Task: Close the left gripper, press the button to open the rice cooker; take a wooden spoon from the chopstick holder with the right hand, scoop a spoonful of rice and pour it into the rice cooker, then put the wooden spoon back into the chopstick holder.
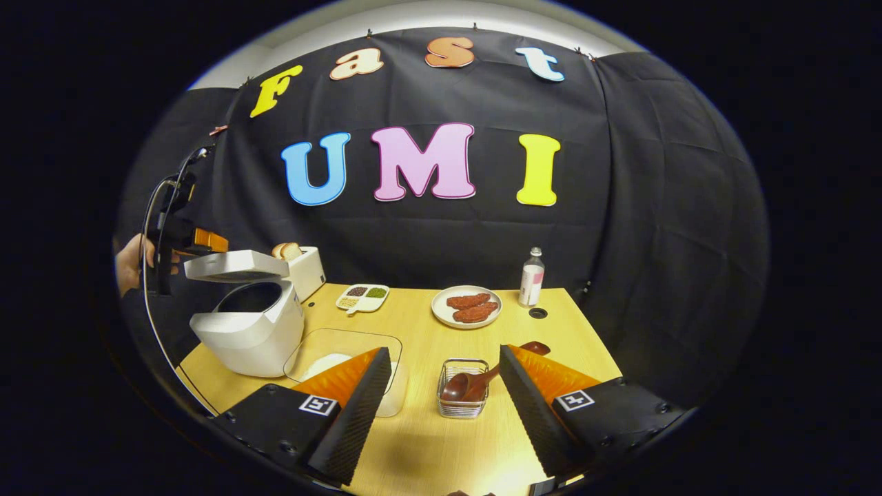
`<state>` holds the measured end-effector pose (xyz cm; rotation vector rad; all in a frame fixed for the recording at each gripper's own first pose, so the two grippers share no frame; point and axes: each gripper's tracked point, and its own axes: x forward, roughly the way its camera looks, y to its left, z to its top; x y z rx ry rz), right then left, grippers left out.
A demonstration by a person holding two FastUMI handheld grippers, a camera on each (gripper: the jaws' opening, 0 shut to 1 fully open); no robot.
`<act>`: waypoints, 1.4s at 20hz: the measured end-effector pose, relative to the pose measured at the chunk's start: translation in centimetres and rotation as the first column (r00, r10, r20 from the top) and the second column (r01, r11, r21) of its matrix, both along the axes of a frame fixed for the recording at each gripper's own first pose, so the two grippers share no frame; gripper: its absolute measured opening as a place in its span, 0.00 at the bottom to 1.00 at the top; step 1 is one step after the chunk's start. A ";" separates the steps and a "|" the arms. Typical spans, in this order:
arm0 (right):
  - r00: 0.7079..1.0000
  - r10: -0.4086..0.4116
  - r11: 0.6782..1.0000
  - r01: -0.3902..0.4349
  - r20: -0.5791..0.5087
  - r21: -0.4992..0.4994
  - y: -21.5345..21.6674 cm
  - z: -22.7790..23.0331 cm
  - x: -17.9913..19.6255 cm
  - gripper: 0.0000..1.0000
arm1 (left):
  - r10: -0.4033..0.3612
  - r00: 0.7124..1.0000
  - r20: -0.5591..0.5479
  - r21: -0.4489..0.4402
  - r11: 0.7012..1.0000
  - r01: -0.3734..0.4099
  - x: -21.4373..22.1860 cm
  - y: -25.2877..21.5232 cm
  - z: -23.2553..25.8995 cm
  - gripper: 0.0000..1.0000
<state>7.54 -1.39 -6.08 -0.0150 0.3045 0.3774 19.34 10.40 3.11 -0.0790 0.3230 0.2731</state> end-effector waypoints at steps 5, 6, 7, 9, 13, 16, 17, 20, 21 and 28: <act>0.999 0.027 1.000 -0.027 0.025 -0.009 1.6 0.2 -1.5 0.99 | 0.004 1.000 0.000 -0.047 0.999 -0.004 -1.0 -1.0 -3.7 0.97; 0.999 0.028 1.000 -0.027 0.033 -0.014 1.7 0.4 -1.7 0.99 | 0.000 1.000 -0.006 -0.045 0.999 -0.001 -1.2 -1.3 -4.6 0.97; 0.999 0.023 1.000 -0.022 0.044 -0.018 1.6 0.6 -1.8 0.99 | -0.006 1.000 -0.017 -0.035 0.999 0.005 -1.4 -1.5 -5.4 0.97; 0.998 0.012 1.000 -0.011 0.054 -0.015 1.7 0.8 -2.1 0.99 | -0.015 0.999 -0.040 -0.033 0.999 0.014 -1.6 -1.7 -7.2 0.98; 0.998 -0.019 1.000 0.020 0.063 -0.019 0.9 1.0 -2.2 0.99 | -0.028 0.995 -0.092 -0.046 0.999 0.024 -2.0 -2.3 -10.4 0.98; 0.997 -0.056 0.998 0.057 0.051 -0.014 0.1 0.8 -2.3 0.99 | -0.037 0.996 -0.080 -0.016 0.999 0.036 -1.9 -2.7 -11.1 0.99; 0.997 -0.066 0.998 0.067 0.048 -0.014 -0.1 0.8 -2.3 0.99 | -0.036 0.996 -0.087 -0.019 0.999 0.034 -2.0 -2.8 -11.6 0.99; 0.989 -0.134 0.990 0.137 0.070 -0.040 -1.8 1.3 -2.2 0.99 | -0.052 0.996 -0.079 -0.009 0.999 0.051 -2.0 -3.0 -11.4 0.99; 0.984 -0.159 0.986 0.162 0.078 -0.041 -2.2 1.4 -2.3 0.99 | -0.061 0.996 -0.063 -0.004 0.998 0.060 -1.8 -3.0 -11.3 0.99; 0.955 -0.289 0.956 0.291 0.063 -0.022 -2.9 2.9 -2.3 0.99 | -0.115 0.991 0.075 0.028 0.993 0.113 -2.8 -3.6 -7.7 0.95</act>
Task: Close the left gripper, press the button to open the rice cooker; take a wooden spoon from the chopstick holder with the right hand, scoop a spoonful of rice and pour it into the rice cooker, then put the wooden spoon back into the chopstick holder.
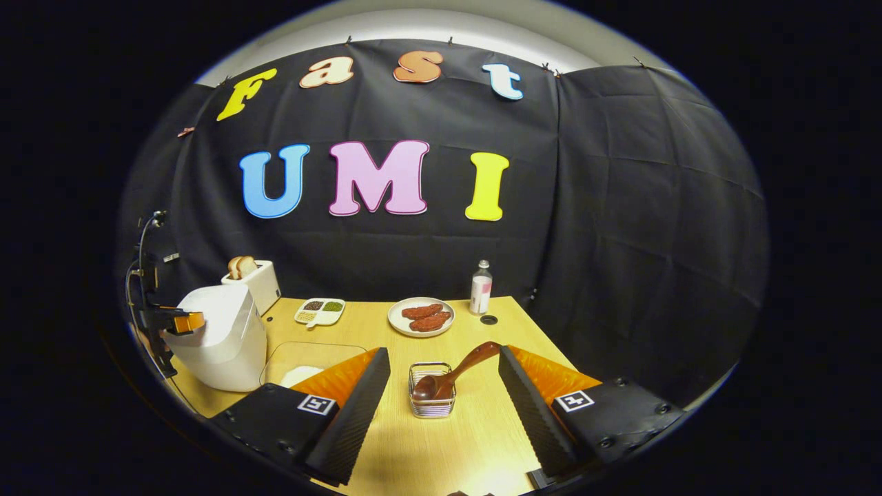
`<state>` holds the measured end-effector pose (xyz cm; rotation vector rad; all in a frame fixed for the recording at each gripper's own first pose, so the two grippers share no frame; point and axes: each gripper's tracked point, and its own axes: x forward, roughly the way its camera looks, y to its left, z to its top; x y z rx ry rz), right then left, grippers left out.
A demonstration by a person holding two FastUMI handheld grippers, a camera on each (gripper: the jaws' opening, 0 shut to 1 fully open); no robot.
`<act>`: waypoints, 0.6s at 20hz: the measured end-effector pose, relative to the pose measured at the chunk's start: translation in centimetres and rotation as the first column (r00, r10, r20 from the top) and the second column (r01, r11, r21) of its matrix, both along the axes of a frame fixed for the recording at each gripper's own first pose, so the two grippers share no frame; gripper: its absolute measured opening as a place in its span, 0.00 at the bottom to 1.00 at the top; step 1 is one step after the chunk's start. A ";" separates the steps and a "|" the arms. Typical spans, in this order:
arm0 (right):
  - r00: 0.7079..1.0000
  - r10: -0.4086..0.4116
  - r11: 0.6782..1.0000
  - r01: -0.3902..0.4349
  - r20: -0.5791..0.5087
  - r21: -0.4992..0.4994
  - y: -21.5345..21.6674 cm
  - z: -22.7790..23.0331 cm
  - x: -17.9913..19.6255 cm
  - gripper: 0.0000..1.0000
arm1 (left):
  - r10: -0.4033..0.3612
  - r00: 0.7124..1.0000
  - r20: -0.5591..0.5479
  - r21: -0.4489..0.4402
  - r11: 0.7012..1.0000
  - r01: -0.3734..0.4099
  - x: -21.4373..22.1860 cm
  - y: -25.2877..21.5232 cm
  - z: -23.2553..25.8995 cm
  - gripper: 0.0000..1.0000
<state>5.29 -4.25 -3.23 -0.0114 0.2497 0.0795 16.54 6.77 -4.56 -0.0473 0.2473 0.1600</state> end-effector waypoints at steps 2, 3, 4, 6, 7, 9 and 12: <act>1.000 -0.026 1.000 0.025 0.011 0.010 0.4 1.2 -0.3 0.99 | -0.024 0.996 0.083 0.028 0.999 0.021 -1.5 -1.2 2.9 0.95; 0.999 -0.032 0.999 0.031 0.029 0.016 0.8 1.9 -0.6 0.99 | -0.040 0.991 0.125 0.041 0.999 0.035 -2.5 -2.0 4.3 0.95; 0.998 -0.032 0.999 0.031 0.048 0.020 1.2 2.6 -0.9 0.99 | -0.059 0.985 0.164 0.053 0.997 0.051 -3.6 -2.8 5.8 0.95; 0.996 -0.023 1.000 0.021 0.081 0.022 2.0 3.7 -1.7 0.99 | -0.093 0.969 0.227 0.076 0.994 0.078 -6.1 -4.6 8.4 0.95; 0.995 -0.016 1.000 0.014 0.095 0.024 2.2 4.2 -2.1 0.99 | -0.108 0.963 0.247 0.087 0.992 0.089 -7.4 -5.4 9.5 0.95; 0.994 -0.003 0.999 -0.001 0.106 0.036 2.3 4.5 -3.1 0.99 | -0.122 0.957 0.265 0.095 0.990 0.100 -10.2 -7.1 10.9 0.95; 0.993 -0.005 0.997 -0.004 0.121 0.079 0.8 4.9 -4.9 1.00 | -0.118 0.955 0.272 0.081 0.992 0.100 -14.1 -9.7 11.9 0.95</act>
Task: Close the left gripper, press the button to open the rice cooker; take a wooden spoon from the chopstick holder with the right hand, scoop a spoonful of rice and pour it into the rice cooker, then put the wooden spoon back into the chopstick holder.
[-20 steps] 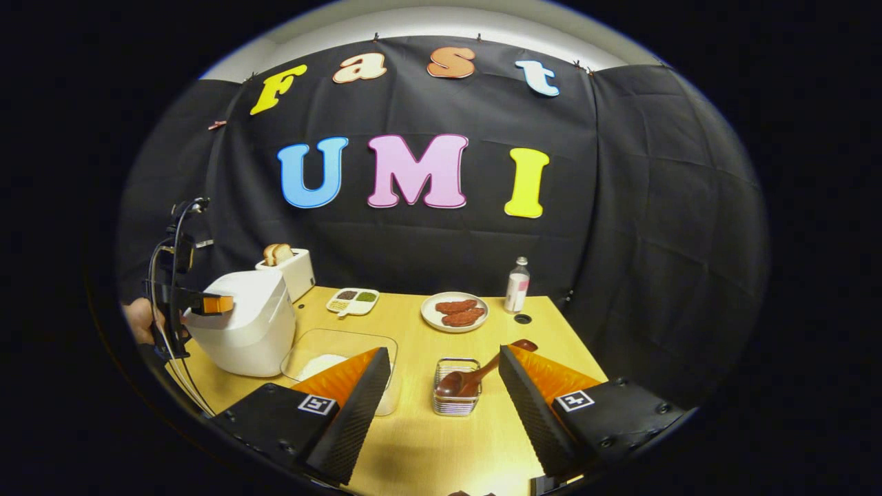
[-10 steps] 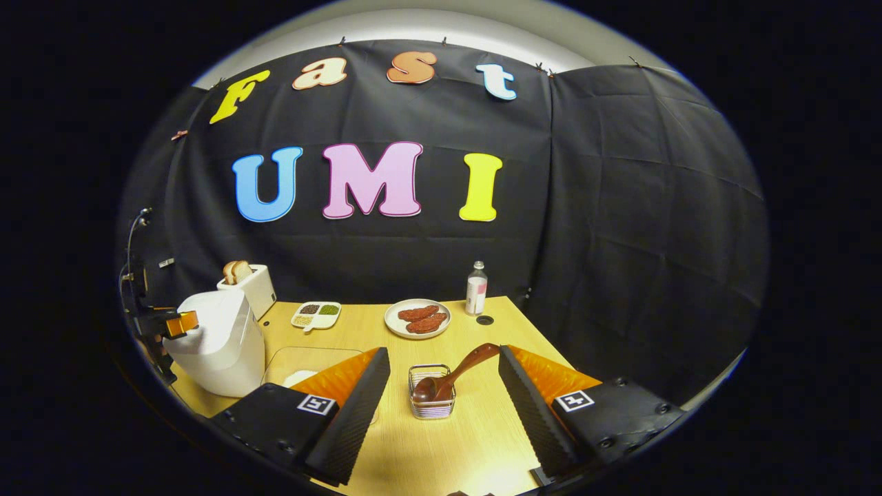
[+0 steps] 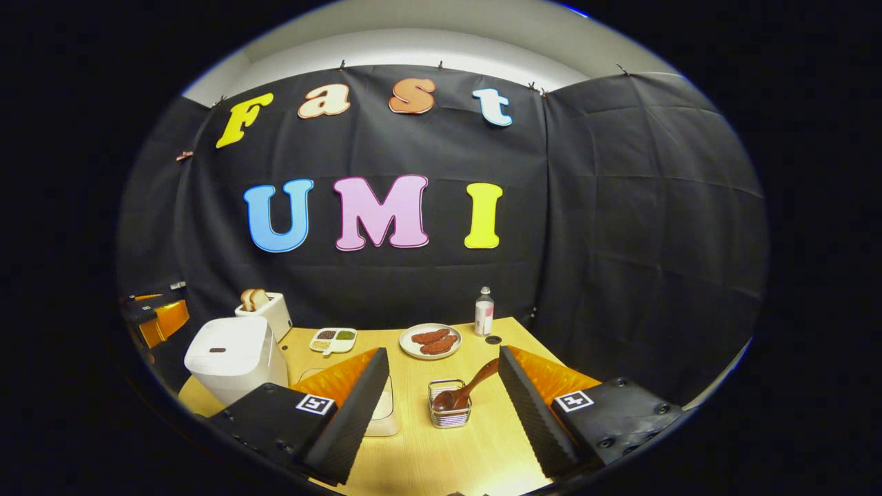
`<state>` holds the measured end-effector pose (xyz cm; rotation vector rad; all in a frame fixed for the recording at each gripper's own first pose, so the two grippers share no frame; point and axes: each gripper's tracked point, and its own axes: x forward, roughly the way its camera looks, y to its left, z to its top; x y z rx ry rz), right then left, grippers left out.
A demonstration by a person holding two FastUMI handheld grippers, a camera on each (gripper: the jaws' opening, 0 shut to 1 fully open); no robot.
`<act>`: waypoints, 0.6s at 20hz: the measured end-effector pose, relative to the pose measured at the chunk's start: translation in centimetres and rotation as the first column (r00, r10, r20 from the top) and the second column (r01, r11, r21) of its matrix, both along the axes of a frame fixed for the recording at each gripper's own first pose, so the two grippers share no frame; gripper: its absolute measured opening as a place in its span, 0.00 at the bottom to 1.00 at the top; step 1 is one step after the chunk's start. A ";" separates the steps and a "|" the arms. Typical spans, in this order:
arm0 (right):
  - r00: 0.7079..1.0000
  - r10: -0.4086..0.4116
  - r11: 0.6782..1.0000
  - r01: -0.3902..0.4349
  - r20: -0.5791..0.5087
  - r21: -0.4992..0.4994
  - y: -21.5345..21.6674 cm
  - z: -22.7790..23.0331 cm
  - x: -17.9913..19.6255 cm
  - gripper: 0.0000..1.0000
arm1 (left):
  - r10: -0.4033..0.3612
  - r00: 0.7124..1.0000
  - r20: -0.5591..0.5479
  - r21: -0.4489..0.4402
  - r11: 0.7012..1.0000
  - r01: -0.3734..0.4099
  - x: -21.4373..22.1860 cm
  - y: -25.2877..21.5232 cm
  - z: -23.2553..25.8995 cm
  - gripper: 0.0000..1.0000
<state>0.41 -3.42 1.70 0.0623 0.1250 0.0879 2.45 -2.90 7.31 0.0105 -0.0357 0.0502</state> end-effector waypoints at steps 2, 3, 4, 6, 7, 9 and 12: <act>1.000 0.014 1.000 -0.014 0.017 0.010 -1.6 0.1 -1.1 1.00 | -0.004 1.000 0.000 -0.019 1.000 0.004 -2.1 -1.8 -0.4 0.94; 0.999 0.036 0.999 -0.036 0.030 0.003 -2.6 0.4 -1.6 1.00 | 0.000 1.000 -0.018 -0.033 0.999 0.000 -3.1 -2.5 -1.2 0.94; 0.998 0.055 0.998 -0.055 0.040 -0.009 -3.3 0.7 -1.9 0.99 | 0.005 0.999 -0.049 -0.054 0.998 -0.008 -3.9 -2.9 -2.0 0.94; 0.993 0.083 0.996 -0.080 0.080 -0.038 -5.1 2.0 -2.5 0.99 | 0.033 0.995 -0.093 -0.098 0.994 -0.042 -5.5 -3.7 -2.8 0.95; 0.991 0.093 0.995 -0.089 0.097 -0.045 -5.7 2.6 -2.9 0.99 | 0.051 0.994 -0.100 -0.111 0.992 -0.062 -6.1 -3.7 -2.6 0.95; 0.986 0.106 0.994 -0.102 0.130 -0.034 -6.5 3.6 -3.9 1.00 | 0.082 0.995 -0.059 -0.137 0.987 -0.089 -7.5 -3.7 -1.3 0.95; 0.985 0.112 0.993 -0.114 0.131 0.006 -6.8 3.5 -5.5 0.99 | 0.042 0.999 -0.006 -0.130 0.991 -0.042 -9.0 -5.2 -0.8 0.95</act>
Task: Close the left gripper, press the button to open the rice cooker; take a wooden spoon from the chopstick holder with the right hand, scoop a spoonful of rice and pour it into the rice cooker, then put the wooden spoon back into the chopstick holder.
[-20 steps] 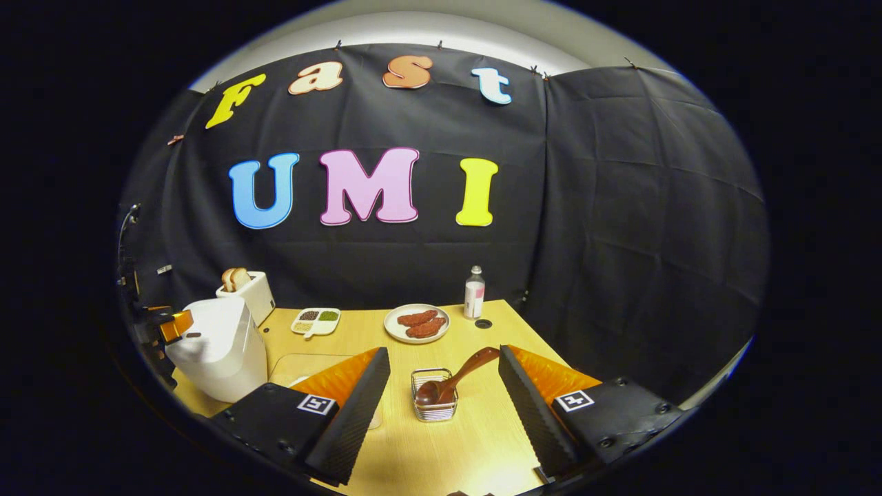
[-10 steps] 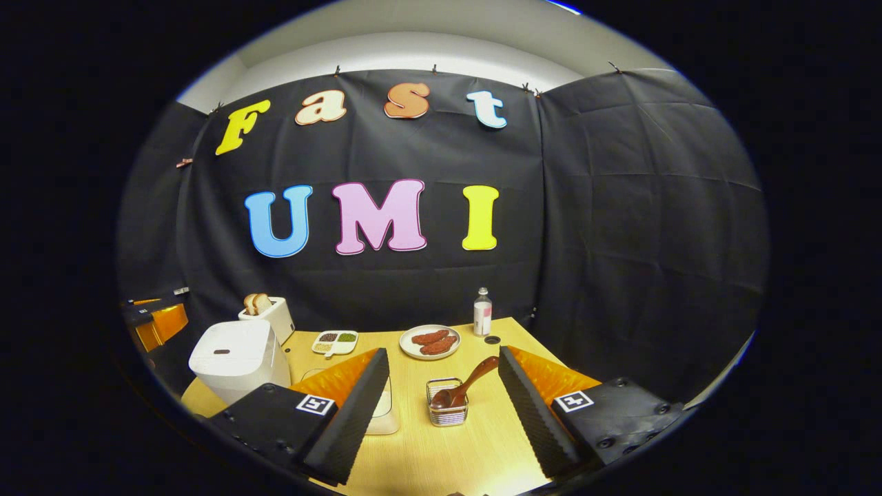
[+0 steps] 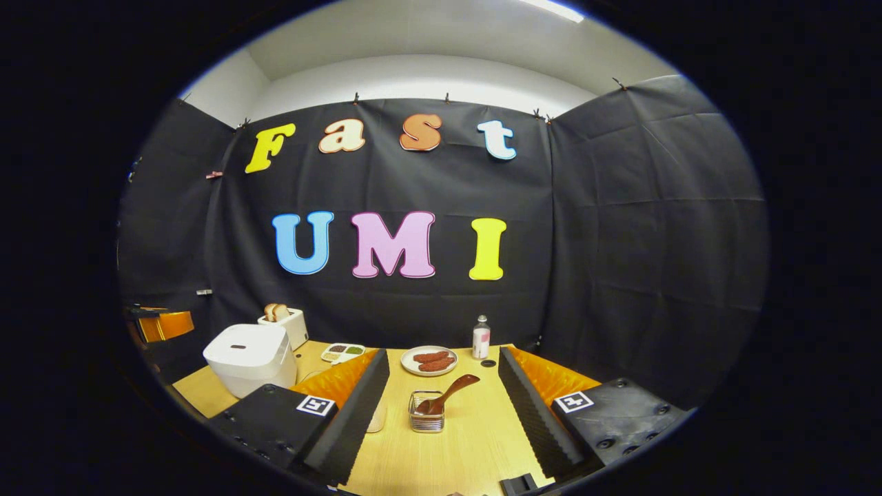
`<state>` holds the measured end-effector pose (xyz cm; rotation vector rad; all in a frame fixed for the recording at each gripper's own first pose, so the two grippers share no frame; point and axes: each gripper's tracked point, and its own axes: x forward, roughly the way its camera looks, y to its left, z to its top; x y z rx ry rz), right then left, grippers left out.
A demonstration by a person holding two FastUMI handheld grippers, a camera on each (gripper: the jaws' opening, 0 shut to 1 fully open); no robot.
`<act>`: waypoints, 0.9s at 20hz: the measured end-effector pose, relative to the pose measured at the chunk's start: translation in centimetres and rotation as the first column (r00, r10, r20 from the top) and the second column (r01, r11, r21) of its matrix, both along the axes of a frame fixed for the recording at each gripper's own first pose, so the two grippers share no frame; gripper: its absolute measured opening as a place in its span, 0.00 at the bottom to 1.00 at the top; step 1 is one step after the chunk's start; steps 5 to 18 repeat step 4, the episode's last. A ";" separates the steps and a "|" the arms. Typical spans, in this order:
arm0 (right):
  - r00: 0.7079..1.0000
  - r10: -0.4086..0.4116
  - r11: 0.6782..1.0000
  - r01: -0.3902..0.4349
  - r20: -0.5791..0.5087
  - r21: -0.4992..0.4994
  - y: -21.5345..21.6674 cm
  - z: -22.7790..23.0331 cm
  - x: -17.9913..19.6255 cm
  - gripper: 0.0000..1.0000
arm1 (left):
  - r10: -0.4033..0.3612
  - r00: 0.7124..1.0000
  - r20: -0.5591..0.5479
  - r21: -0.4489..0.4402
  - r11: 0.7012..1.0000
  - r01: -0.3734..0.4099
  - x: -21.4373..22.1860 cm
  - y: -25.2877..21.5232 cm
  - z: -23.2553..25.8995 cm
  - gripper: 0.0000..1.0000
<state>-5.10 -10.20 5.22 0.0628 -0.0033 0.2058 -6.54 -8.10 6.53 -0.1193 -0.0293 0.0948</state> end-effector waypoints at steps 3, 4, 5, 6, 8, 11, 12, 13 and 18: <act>1.000 0.013 1.000 -0.013 -0.007 0.004 0.1 -0.4 -1.1 0.99 | -0.030 0.999 -0.029 -0.047 0.999 0.028 -0.5 -0.8 -1.2 0.95; 1.000 0.018 1.000 -0.018 -0.012 -0.005 0.1 -0.7 -1.3 0.99 | -0.038 0.998 -0.044 -0.073 0.997 0.035 -0.5 -1.2 -1.5 0.95; 1.000 0.018 1.000 -0.018 -0.012 -0.005 0.1 -0.7 -1.3 0.99 | -0.038 0.998 -0.044 -0.073 0.997 0.035 -0.5 -1.2 -1.5 0.95; 1.000 0.018 1.000 -0.018 -0.012 -0.005 0.1 -0.7 -1.3 0.99 | -0.038 0.998 -0.044 -0.073 0.997 0.035 -0.5 -1.2 -1.5 0.95; 1.000 0.018 1.000 -0.018 -0.012 -0.005 0.1 -0.7 -1.3 0.99 | -0.038 0.998 -0.044 -0.073 0.997 0.035 -0.5 -1.2 -1.5 0.95; 1.000 0.018 1.000 -0.018 -0.012 -0.005 0.1 -0.7 -1.3 0.99 | -0.038 0.998 -0.044 -0.073 0.997 0.035 -0.5 -1.2 -1.5 0.95; 1.000 0.018 1.000 -0.018 -0.012 -0.005 0.1 -0.7 -1.3 0.99 | -0.038 0.998 -0.044 -0.073 0.997 0.035 -0.5 -1.2 -1.5 0.95; 1.000 0.018 1.000 -0.018 -0.012 -0.005 0.1 -0.7 -1.3 0.99 | -0.038 0.998 -0.044 -0.073 0.997 0.035 -0.5 -1.2 -1.5 0.95; 1.000 0.018 1.000 -0.018 -0.012 -0.005 0.1 -0.7 -1.3 0.99 | -0.038 0.998 -0.044 -0.073 0.997 0.035 -0.5 -1.2 -1.5 0.95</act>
